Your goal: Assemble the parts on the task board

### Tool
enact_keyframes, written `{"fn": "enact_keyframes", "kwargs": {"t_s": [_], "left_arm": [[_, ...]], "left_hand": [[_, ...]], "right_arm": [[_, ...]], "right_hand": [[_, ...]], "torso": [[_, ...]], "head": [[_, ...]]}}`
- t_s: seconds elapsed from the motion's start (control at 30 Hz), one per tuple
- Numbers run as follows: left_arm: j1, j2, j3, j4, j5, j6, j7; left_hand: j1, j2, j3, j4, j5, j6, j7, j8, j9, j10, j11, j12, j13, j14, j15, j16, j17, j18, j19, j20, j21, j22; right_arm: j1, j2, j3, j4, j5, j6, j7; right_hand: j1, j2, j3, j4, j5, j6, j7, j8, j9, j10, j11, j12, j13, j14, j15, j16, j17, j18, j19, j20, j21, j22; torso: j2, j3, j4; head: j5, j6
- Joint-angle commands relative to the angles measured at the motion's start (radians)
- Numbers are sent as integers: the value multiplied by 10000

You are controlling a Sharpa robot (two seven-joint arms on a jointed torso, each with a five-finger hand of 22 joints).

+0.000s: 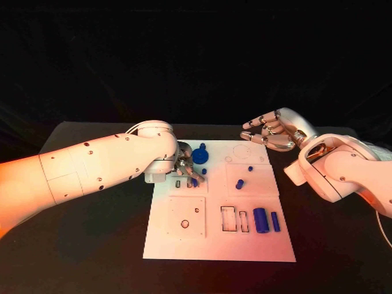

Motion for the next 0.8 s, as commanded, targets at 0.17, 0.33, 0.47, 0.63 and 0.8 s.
{"fn": "enact_keyframes", "kwargs": {"t_s": [0.17,0.33,0.47,0.63,0.8], "left_arm": [[-14,-16,1,58,390,-428,-631],[-32,-76,1,120,445,-667,-617],[-58,-168,1,229,459,-788,-611],[-89,-297,2,385,464,-961,-595],[-104,-499,4,656,454,-1337,-528]], "left_hand": [[1170,239,906,-557,25,-323,-78,-99,69,-56,-104,-96,-105,1037,-149,30,2630,-132,246,-109,-22,1187],[2124,61,2179,-1154,26,-585,38,-402,23,-234,-30,-345,-289,1037,-94,30,2630,-127,216,-106,-53,1158],[1889,-532,3407,-1025,-25,-516,92,-526,94,-215,16,-415,-339,1037,-52,30,2630,-126,211,-25,-65,1172],[1634,-987,4253,-935,12,-474,101,-560,186,-179,13,-423,-337,1037,-25,30,2630,-123,214,-37,-69,1188],[1492,-1226,4741,-914,-1,-437,85,-552,256,-143,10,-401,-310,1037,-32,30,2630,-128,225,-30,-62,1214]], "right_arm": [[-11,45,-2,-56,-98,152,-4],[-13,79,-4,-92,-95,163,2],[-14,108,-5,-123,-98,174,4],[-15,134,-6,-152,-287,171,10],[-19,161,-7,-185,-328,171,19]], "right_hand": [[40,104,-47,-26,75,74,-11,8,16,-40,-11,-21,-9,635,16,-25,640,66,216,-27,-44,1598],[50,107,-50,-30,88,74,-11,8,16,-42,-12,-26,-12,634,16,-31,632,69,209,-28,-49,1589],[52,108,-50,-31,90,74,-11,8,16,-43,-12,-27,-14,633,16,-33,630,68,209,-28,-49,1589],[61,112,-52,-35,103,74,-11,8,16,-50,-12,-44,-25,630,15,-46,613,72,199,-29,-57,1576],[63,112,-55,-36,107,75,-11,8,16,-54,-12,-56,-33,630,15,-46,613,73,195,-29,-60,1571]], "torso": [[4,0,-2],[-8,8,7],[-2,8,8],[2,5,6],[-2,6,2]], "head": [[20,-7],[50,-36],[62,-31],[88,-12],[116,-2]]}}
